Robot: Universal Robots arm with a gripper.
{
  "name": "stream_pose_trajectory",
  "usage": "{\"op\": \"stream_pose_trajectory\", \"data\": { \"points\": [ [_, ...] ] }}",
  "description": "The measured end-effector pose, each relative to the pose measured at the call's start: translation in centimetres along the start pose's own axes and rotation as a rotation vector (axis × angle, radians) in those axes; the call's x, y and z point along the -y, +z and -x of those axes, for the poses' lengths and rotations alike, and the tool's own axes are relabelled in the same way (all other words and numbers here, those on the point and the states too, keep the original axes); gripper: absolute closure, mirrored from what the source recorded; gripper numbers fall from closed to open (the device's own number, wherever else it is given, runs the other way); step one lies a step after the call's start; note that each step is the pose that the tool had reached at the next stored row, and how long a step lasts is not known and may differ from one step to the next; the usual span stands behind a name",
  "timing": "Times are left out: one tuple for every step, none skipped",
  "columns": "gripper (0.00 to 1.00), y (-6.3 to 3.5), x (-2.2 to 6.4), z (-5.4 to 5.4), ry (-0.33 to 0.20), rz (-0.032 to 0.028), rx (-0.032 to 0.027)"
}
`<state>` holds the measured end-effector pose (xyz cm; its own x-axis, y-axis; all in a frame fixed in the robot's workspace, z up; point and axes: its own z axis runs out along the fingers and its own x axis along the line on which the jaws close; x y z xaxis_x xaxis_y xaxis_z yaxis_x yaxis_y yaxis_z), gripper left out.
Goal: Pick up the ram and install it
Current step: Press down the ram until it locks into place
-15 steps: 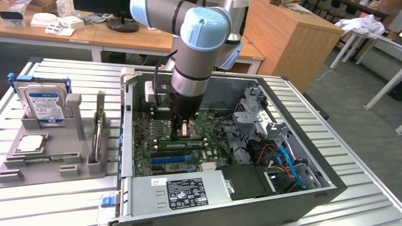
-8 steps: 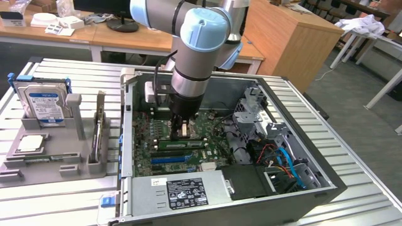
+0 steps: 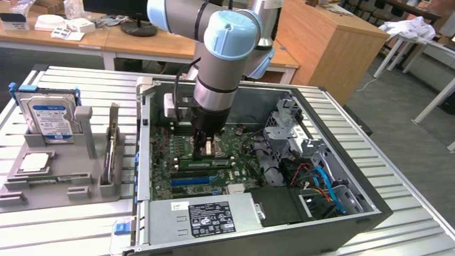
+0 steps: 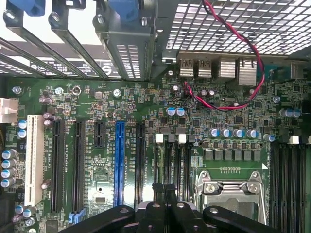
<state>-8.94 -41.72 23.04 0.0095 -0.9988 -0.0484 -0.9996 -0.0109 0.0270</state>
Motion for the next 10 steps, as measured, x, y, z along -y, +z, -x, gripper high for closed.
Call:
{"op": "stream_pose_trajectory", "data": {
  "points": [
    [0.89, 0.01, 0.00, 0.00, 0.000, 0.0000, -0.0001],
    [0.89, 0.03, 0.00, 0.00, 0.000, 0.0000, 0.0000],
    [0.89, 0.06, 0.00, 0.00, 0.000, 0.0000, 0.0000],
    [0.89, 0.08, 0.00, 0.00, 0.000, 0.0001, -0.0001],
    [0.89, 0.10, 0.00, -0.01, 0.000, 0.0000, 0.0000],
    [0.89, 0.12, 0.00, -0.01, 0.000, 0.0001, -0.0001],
    [0.89, 0.13, 0.00, -0.01, 0.000, 0.0001, -0.0001],
    [0.89, 0.13, 0.00, -0.01, 0.000, 0.0001, -0.0002],
    [0.89, 0.16, 0.00, -0.01, 0.000, 0.0000, 0.0000],
    [0.89, 0.18, 0.00, -0.01, 0.000, 0.0000, 0.0000]
  ]
}}
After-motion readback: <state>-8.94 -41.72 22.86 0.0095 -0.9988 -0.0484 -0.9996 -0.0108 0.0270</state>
